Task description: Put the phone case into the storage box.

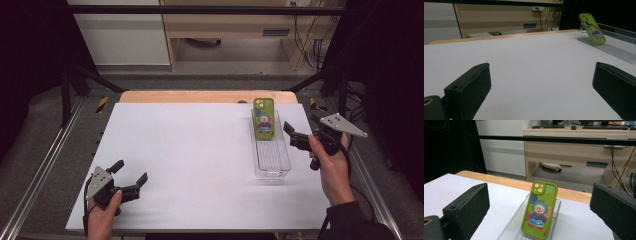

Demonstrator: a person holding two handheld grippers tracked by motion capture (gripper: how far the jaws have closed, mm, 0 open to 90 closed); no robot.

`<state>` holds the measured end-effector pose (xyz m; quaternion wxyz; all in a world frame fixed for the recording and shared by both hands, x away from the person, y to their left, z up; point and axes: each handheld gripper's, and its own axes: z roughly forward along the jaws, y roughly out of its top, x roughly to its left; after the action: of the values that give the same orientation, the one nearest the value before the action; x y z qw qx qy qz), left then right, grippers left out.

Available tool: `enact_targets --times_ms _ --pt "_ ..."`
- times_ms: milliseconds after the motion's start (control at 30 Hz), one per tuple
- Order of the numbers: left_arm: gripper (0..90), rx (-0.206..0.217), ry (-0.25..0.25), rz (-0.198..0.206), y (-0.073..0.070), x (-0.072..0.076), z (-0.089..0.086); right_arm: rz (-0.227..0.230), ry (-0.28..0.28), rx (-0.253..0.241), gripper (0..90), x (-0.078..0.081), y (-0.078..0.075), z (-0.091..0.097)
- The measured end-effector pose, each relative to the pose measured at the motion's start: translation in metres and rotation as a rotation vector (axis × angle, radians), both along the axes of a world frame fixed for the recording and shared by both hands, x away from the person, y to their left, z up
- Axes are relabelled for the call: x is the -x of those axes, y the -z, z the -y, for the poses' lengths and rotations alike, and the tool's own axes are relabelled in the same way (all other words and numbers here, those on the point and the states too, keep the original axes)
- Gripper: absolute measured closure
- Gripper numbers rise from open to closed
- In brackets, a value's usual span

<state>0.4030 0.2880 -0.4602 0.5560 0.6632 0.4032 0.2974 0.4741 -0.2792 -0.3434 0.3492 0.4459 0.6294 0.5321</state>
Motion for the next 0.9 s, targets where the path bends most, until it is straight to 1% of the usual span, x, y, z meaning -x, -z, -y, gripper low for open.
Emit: enact_targets --times_ms 133,200,333,400,500,600,700,900 --pt "1.5 -0.002 0.0 0.003 0.0 0.001 0.001 0.009 -0.023 0.003 3.2 0.01 0.005 0.002" --pt "1.5 -0.006 0.003 0.006 -0.001 0.001 0.002 0.013 -0.035 -0.006 3.1 0.016 0.008 0.004" --pt "1.5 -0.003 0.001 0.004 0.0 0.002 0.003 0.017 -0.057 -0.014 3.1 0.027 0.017 0.005" --pt "1.5 -0.003 0.002 0.007 -0.001 0.003 0.002 0.02 -0.064 -0.007 3.1 0.031 0.022 0.005" --pt "1.4 0.0 0.004 0.006 0.0 0.002 0.002 0.035 -0.067 -0.007 3.1 0.038 0.028 0.006" --pt "1.4 0.003 0.005 0.007 0.0 0.003 0.002 0.044 -0.057 -0.006 3.2 0.043 0.036 0.008" --pt "1.5 0.005 0.009 0.009 0.0 0.003 0.001 0.053 -0.056 -0.025 3.2 0.048 0.044 0.011" --pt "1.5 0.011 0.015 0.009 -0.001 0.003 0.0 0.061 -0.044 -0.04 3.0 0.056 0.06 0.014"
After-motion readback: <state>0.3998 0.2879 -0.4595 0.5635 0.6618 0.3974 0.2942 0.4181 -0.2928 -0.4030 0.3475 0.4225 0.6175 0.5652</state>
